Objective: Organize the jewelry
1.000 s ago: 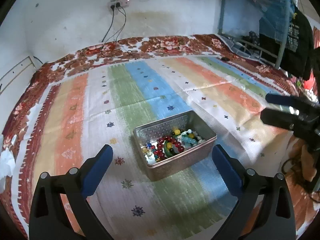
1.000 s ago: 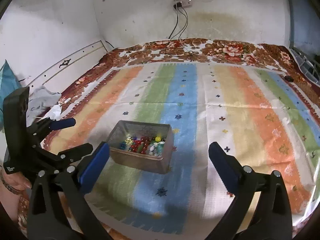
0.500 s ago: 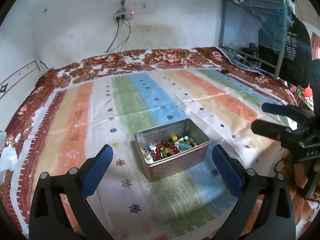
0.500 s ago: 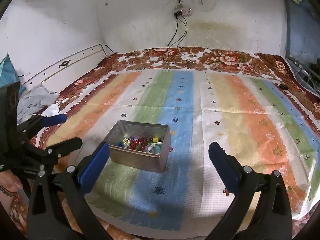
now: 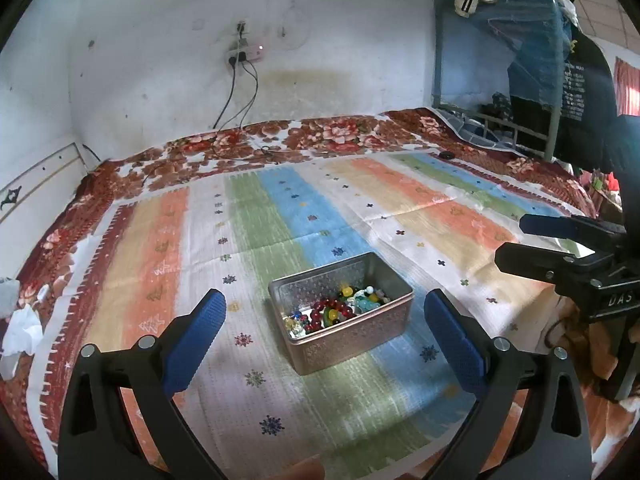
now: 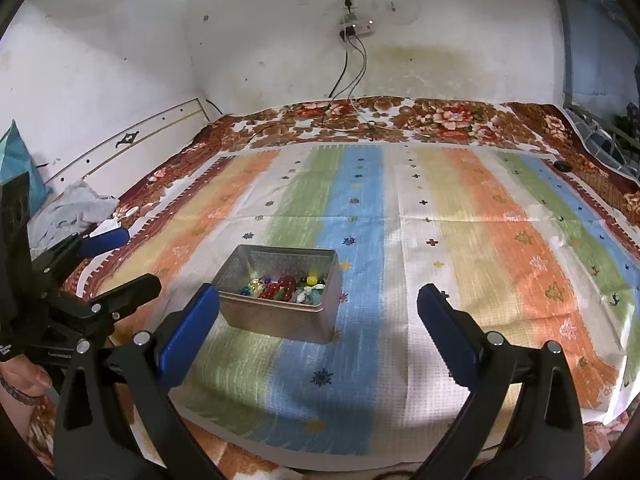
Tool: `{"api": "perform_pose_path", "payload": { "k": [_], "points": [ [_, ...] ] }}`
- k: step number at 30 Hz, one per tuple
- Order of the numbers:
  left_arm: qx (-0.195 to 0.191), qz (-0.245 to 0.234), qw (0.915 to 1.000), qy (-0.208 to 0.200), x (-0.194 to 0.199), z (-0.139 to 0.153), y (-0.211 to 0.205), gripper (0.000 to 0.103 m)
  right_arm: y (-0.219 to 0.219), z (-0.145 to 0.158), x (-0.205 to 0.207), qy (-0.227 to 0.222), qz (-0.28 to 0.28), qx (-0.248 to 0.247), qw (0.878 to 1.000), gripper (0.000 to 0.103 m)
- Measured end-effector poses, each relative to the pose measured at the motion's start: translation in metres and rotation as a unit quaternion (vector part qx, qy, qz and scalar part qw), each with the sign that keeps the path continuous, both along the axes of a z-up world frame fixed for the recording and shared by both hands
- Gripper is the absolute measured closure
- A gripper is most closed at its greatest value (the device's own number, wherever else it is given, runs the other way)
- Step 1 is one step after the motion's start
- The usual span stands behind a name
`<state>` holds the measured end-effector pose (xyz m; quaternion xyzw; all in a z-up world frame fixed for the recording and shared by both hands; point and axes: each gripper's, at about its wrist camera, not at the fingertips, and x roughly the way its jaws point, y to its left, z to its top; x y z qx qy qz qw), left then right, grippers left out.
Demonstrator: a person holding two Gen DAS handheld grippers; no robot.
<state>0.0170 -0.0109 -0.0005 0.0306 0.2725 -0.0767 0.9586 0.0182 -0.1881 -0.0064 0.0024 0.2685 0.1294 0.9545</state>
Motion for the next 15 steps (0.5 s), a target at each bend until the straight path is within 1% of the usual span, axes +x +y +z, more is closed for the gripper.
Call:
{"api": "perform_pose_path", "payload": {
  "k": [5, 10, 12, 15],
  "points": [
    [0.001, 0.014, 0.9999, 0.005, 0.0018, -0.0014, 0.0017, 0.006, 0.0012, -0.0027, 0.0002, 0.007, -0.001, -0.003, 1.000, 0.005],
    [-0.009, 0.029, 0.9995, 0.004, 0.0031, -0.0001, 0.0080, 0.006, 0.0019, -0.0035, 0.0017, 0.009, -0.005, -0.004, 1.000, 0.005],
    [-0.008, 0.028, 0.9996, 0.005, 0.0031, -0.0003, 0.0083, 0.006, 0.0025, -0.0040, 0.0013, 0.009, -0.005, -0.005, 1.000, 0.005],
    [-0.008, 0.012, 0.9999, 0.004, 0.0015, -0.0006, 0.0051, 0.006, 0.0032, -0.0043, 0.0020, 0.011, -0.003, -0.008, 1.000, 0.005]
  ]
}}
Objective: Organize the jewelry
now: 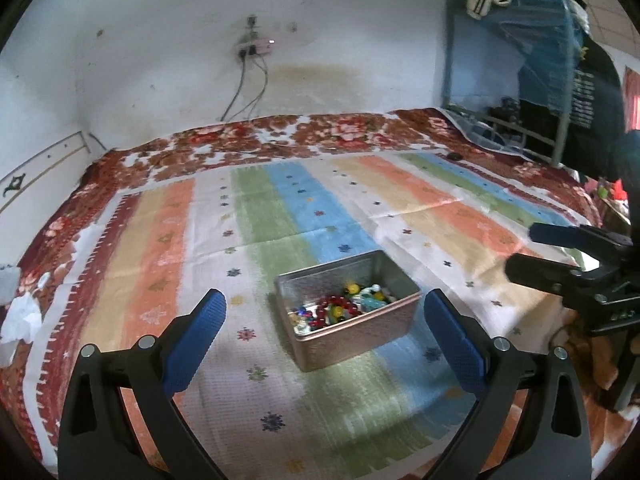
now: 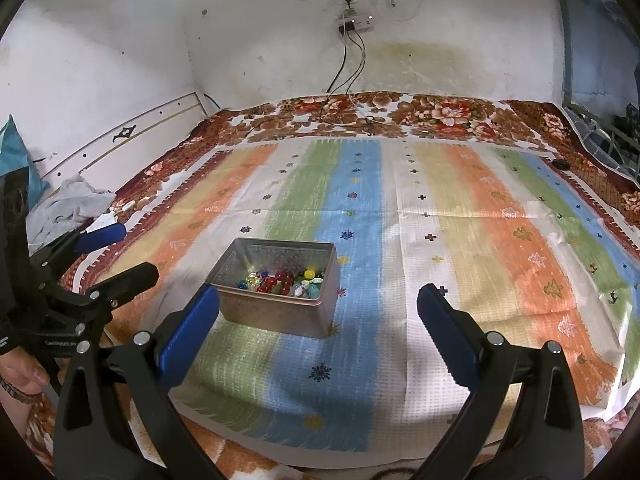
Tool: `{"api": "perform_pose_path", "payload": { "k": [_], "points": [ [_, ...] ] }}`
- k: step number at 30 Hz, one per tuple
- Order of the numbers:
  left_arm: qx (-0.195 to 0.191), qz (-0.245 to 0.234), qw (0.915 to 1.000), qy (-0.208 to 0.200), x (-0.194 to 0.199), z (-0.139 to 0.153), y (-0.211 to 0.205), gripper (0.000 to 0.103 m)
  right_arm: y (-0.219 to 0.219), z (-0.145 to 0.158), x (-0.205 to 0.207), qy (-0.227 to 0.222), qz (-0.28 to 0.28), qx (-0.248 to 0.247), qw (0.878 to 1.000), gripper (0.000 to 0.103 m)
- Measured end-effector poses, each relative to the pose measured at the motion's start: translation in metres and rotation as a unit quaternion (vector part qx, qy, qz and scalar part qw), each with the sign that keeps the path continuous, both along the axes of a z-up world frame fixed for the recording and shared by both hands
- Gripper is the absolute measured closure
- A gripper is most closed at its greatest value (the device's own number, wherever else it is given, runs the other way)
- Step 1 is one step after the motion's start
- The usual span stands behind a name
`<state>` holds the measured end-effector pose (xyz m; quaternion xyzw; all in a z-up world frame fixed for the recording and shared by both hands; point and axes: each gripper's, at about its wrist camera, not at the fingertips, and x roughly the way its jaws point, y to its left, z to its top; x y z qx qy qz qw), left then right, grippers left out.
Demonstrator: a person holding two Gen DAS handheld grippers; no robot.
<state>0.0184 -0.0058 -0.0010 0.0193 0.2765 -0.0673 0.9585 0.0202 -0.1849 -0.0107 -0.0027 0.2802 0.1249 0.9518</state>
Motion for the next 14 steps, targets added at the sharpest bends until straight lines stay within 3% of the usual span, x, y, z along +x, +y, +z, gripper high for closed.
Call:
{"api": "perform_pose_path", "payload": {
  "k": [14],
  "points": [
    [0.010, 0.004, 0.9999, 0.006, 0.0010, -0.0041, -0.0060, 0.006, -0.0022, -0.0013, 0.0035, 0.005, 0.001, -0.004, 1.000, 0.005]
  ]
}}
